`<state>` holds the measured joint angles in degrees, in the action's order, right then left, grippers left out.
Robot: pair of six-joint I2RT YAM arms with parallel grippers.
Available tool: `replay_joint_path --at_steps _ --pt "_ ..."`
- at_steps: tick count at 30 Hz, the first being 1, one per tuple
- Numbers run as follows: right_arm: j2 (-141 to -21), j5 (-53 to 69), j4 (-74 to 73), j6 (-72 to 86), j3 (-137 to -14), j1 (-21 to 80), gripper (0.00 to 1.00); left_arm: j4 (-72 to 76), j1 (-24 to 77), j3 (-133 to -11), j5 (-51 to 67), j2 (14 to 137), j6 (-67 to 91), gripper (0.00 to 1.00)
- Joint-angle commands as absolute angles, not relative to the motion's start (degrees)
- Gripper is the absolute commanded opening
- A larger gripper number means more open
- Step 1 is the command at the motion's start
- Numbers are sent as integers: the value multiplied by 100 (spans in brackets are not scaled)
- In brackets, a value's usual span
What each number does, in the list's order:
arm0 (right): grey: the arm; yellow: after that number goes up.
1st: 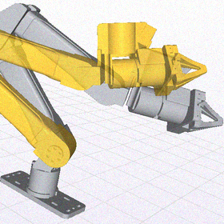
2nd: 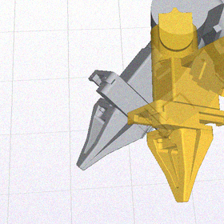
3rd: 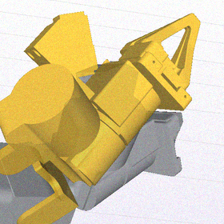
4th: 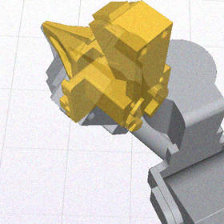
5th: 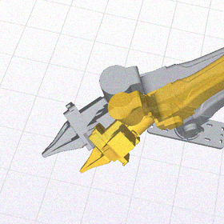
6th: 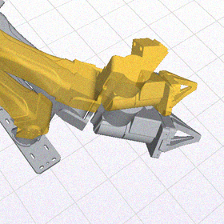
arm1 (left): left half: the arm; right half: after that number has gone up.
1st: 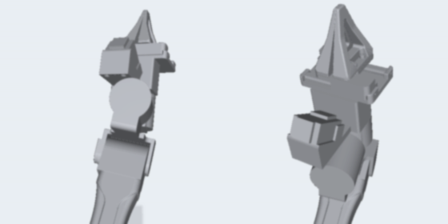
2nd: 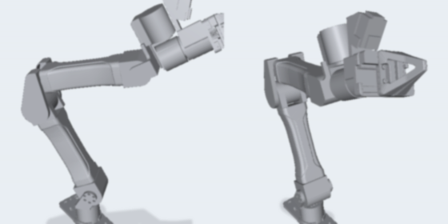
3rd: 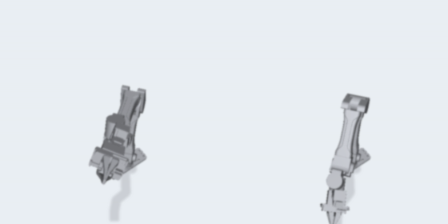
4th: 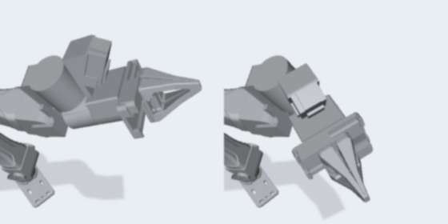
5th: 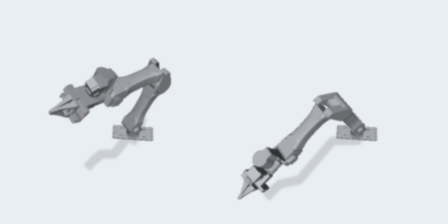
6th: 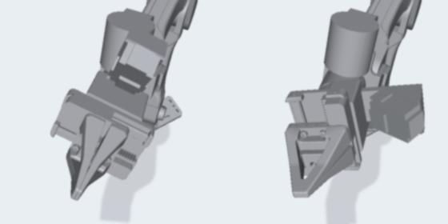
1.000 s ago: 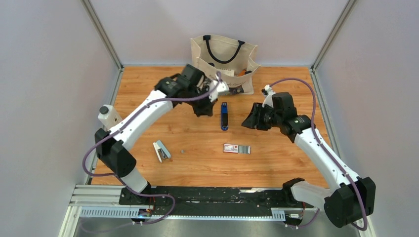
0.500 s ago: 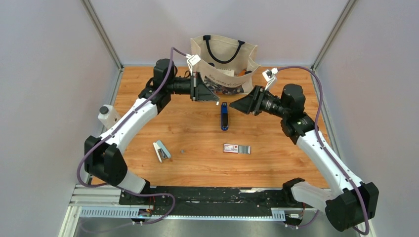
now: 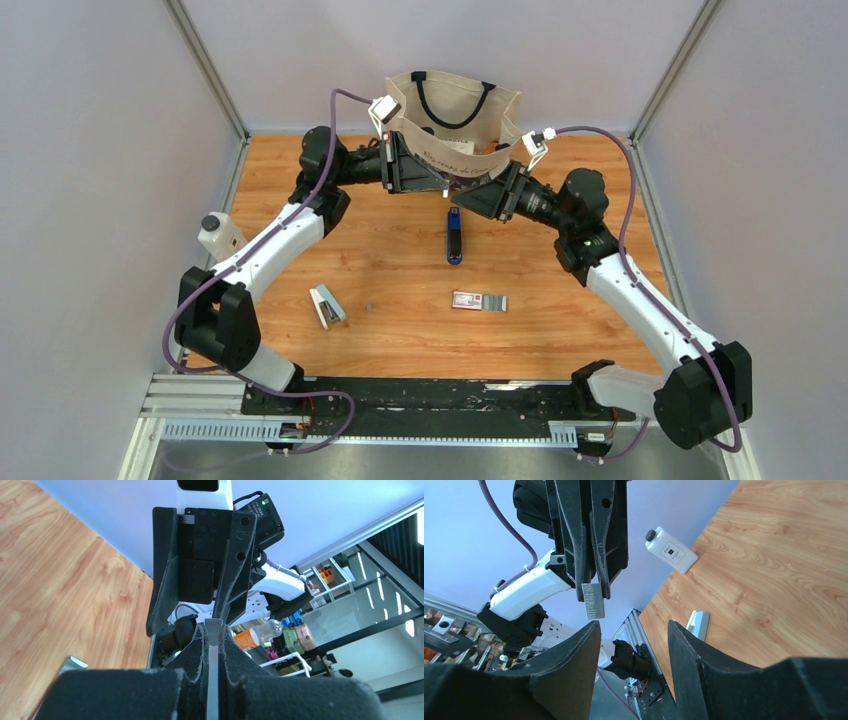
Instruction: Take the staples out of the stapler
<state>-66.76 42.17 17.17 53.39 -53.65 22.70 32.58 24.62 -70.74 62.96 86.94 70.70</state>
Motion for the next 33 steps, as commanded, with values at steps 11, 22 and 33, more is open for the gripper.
replay_joint_path --at_steps 11,22,33 --pt "-6961 4228 2839 5906 -5388 2487 49 3657 2470 -6847 6284 8640 7190 0" --pt "-7101 4184 2971 6012 -5484 2619 38 3217 2470 -6838 6275 8517 6803 0" --pt "-7031 4113 2962 6029 -5291 2628 20 3032 2470 -6882 6223 8499 6645 0"
